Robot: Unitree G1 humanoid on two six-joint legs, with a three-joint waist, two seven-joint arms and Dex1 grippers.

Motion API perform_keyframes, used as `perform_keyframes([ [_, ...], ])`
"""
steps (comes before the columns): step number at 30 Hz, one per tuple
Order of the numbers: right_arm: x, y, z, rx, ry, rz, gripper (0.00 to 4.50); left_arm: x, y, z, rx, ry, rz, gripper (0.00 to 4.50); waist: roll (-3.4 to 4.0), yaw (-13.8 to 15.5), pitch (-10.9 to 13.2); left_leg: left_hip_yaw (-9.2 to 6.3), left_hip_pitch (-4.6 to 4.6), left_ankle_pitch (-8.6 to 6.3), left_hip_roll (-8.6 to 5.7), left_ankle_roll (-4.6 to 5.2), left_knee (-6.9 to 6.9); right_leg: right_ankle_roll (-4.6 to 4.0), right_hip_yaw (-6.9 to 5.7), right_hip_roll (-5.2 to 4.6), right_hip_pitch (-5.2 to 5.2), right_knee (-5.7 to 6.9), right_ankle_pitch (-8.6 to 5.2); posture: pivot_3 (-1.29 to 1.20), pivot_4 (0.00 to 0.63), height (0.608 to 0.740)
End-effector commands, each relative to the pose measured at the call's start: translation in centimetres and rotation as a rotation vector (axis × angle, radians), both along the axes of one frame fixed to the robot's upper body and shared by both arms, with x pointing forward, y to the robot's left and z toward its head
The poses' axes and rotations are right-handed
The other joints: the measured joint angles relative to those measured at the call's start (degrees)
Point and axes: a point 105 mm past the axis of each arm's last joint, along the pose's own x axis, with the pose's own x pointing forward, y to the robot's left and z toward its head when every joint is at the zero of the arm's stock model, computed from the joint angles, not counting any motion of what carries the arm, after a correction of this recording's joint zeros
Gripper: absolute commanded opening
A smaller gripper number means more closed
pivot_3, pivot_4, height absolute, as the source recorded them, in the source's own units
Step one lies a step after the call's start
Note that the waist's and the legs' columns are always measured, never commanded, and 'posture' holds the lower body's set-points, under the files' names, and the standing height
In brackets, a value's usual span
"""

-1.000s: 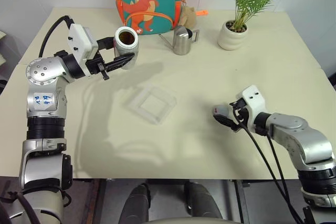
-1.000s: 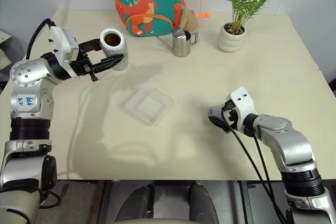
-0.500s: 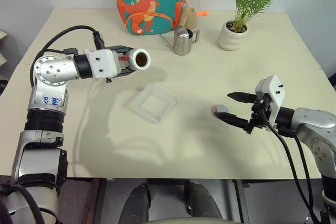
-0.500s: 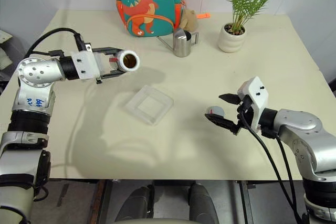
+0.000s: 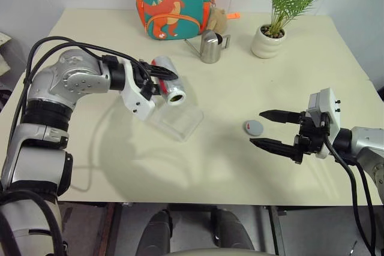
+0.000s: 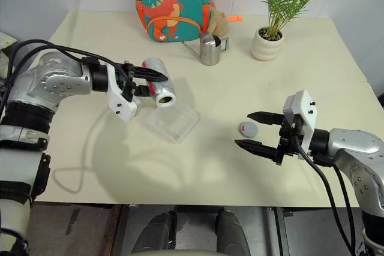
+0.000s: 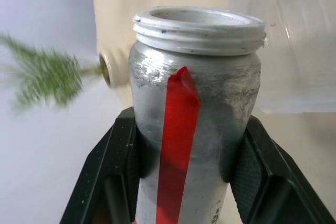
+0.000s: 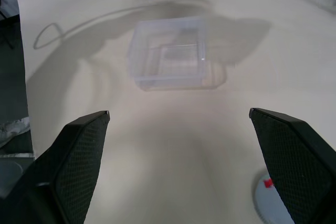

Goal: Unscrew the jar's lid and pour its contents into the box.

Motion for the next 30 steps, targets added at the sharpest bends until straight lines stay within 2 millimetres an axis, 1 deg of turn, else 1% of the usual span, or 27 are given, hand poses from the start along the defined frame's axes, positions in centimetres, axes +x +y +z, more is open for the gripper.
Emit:
perform_keyframes([
  [1,0.1,0.4,0.8,0.009,-0.052,0.003,4.49,0.1,-0.3,1.1,0.100,-0.151,-0.045,1.85,0.00,0.12,0.00,0.00,0.00,0.00,0.00,0.00,0.00,0.00,0.00,0.00,0.00,0.00,0.00,0.00,0.150,0.740],
  [5,-0.3,0.9,0.9,0.028,-0.052,0.029,4.49,0.3,-1.0,0.9,0.169,-0.257,-0.097,1.85,-0.01,0.47,0.01,0.00,-0.02,0.00,0.00,0.00,0.00,0.02,0.00,0.00,0.00,-0.02,0.00,0.00,0.150,0.740],
  [7,-0.5,0.9,1.0,0.034,-0.054,0.035,4.49,0.6,-1.3,0.9,0.206,-0.340,-0.118,1.85,-0.02,0.50,0.01,0.00,-0.03,0.00,-0.02,0.00,0.00,0.04,0.00,-0.01,0.00,-0.02,0.01,0.00,0.150,0.740],
  [13,-0.1,1.0,1.1,0.037,-0.067,0.024,4.49,0.6,-2.2,0.2,0.264,-0.485,-0.235,1.85,-0.03,0.49,0.01,0.00,-0.03,0.00,-0.02,0.00,0.00,0.06,0.01,-0.01,0.00,0.00,0.01,0.00,0.150,0.740],
  [17,0.2,1.1,1.1,0.036,-0.070,0.023,4.49,0.6,-2.4,0.2,0.301,-0.584,-0.294,1.85,-0.03,0.42,0.01,0.00,-0.02,0.00,-0.02,0.01,0.00,0.06,0.02,0.00,0.00,0.03,0.01,0.00,0.150,0.740],
  [22,0.7,1.4,1.1,0.037,-0.076,0.033,4.49,1.1,-2.4,0.5,0.331,-0.715,-0.335,1.85,-0.05,0.52,0.00,0.00,-0.03,0.01,-0.04,0.01,0.01,0.06,0.02,-0.01,0.00,0.05,0.01,0.00,0.150,0.740],
  [24,1.0,1.5,1.2,0.037,-0.078,0.037,4.49,1.2,-2.3,0.4,0.354,-0.743,-0.353,1.85,-0.05,0.50,0.00,0.00,-0.03,0.02,-0.04,0.02,0.01,0.06,0.01,-0.01,0.00,0.05,0.01,0.00,0.150,0.740],
  [30,1.5,1.8,1.2,0.036,-0.082,0.050,4.49,1.3,-2.6,1.0,0.345,-0.821,-0.391,1.85,-0.06,0.51,0.00,0.00,-0.03,0.02,-0.04,0.03,0.01,0.06,0.01,-0.02,-0.01,0.25,0.01,0.00,0.150,0.740],
])
